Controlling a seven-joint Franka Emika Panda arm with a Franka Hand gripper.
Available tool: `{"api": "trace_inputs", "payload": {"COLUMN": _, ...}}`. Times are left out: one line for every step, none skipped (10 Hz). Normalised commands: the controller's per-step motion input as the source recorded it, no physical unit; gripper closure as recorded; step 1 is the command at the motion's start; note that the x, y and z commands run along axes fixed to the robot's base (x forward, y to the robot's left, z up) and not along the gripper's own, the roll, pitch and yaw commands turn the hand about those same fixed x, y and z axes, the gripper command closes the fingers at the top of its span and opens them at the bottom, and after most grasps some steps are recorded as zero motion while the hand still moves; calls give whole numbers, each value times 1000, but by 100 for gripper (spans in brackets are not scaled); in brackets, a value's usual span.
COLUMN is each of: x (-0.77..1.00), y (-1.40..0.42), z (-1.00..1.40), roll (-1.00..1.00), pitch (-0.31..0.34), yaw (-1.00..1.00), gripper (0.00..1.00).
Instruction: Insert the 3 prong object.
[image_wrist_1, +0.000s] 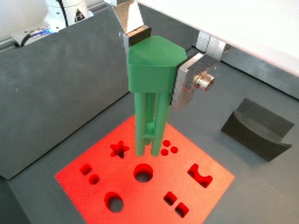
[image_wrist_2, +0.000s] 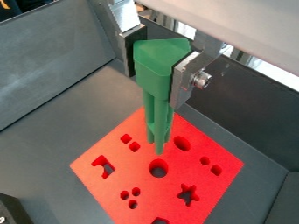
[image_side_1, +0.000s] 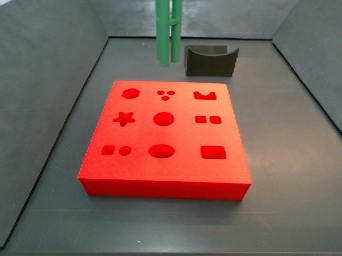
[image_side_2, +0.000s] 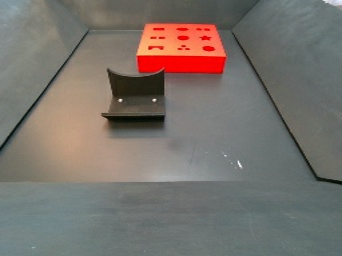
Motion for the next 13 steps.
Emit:
{"api": "trace_inputs", "payload": {"x": 323, "y": 483, "z": -191, "roll": 0, "pitch": -7, "yaw": 0, "gripper": 100}}
{"api": "trace_inputs", "payload": {"x": 491, "y": 689, "z": -234, "roll": 21, "pitch": 0, "yaw": 154, "gripper": 100}}
{"api": "trace_inputs", "payload": {"x": 294, "y": 463, "z": -240, "roll": 40, "pitch": 0, "yaw": 437, "gripper": 100}}
{"api": "trace_inputs", "payload": {"x": 329, "y": 431, "z": -294, "roll": 20, "pitch": 0, "yaw": 449, "gripper": 100}}
{"api": "trace_inputs", "payload": {"x": 346, "y": 377, "z": -280, "roll": -1, "pitch": -19, "yaw": 337, "gripper": 100}}
{"api": "trace_inputs", "payload": {"x": 0, "y": 40, "z": -360, "roll": 51, "pitch": -103, "yaw": 297, "gripper": 100}}
{"api": "trace_inputs", "payload": {"x": -211, "y": -37, "z": -757, "roll": 233, "pitch": -56, "yaw": 40, "gripper": 100}}
{"api": "trace_inputs", "payload": {"x": 106, "y": 49, "z": -554, "roll": 234, "pitch": -107, "yaw": 280, "gripper": 100}}
{"api": "trace_inputs", "payload": {"x": 123, "y": 109, "z": -489, "roll": 287, "pitch": -126, "yaw": 531, "gripper": 100}}
{"api": "trace_inputs", "payload": {"x": 83, "y": 9, "z": -529, "roll": 309, "pitch": -119, "yaw": 520, "gripper": 100}}
{"api": "trace_inputs", "payload": {"x": 0, "y": 0, "z": -520, "roll": 219, "pitch": -86, "yaw": 394, "gripper": 100}}
{"api": "trace_inputs", "payload": {"x": -114, "y": 0, "z": -437, "roll": 127, "pitch": -47, "yaw": 391, "gripper": 100}}
{"api": "trace_inputs", "payload": {"x": -266, "y": 0, "z": -357, "roll": 93, "pitch": 0, "yaw": 274, "gripper": 100}}
